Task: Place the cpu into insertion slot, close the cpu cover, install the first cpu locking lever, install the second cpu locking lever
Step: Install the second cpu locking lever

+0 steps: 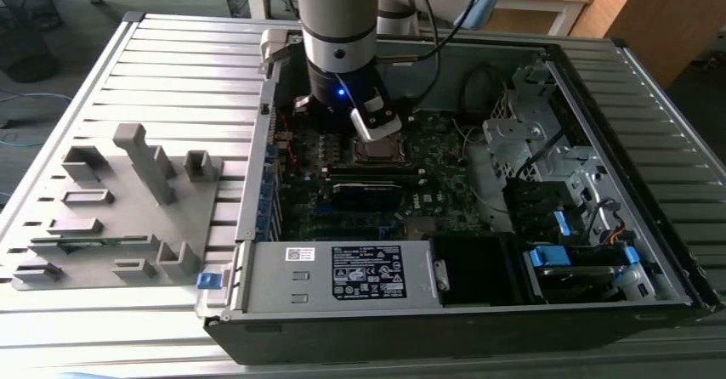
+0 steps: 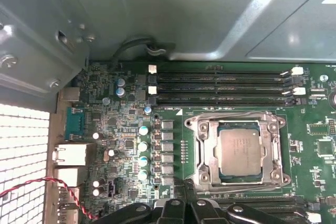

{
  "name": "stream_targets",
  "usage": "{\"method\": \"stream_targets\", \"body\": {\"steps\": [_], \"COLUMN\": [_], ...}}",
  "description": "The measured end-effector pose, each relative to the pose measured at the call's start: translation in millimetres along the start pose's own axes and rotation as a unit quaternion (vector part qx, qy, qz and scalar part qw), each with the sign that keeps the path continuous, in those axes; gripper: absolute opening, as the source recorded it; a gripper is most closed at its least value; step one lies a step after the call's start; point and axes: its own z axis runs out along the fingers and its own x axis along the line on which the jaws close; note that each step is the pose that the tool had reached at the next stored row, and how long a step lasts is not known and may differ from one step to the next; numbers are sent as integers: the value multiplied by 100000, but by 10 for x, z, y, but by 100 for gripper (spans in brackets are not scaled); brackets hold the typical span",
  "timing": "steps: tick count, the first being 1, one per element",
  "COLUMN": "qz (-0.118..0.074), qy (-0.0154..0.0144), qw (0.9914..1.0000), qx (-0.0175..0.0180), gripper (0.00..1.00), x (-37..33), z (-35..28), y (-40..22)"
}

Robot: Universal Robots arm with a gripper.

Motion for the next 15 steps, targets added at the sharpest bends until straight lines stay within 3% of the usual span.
{"method": "stream_targets", "body": {"steps": [4,15], "qz": [37,225], "qy": [-6,5], "qw": [100000,100000], "qx": [6,79], "gripper": [10,10], "x": [-79,-425], "z": [6,36], "y": [1,7]}}
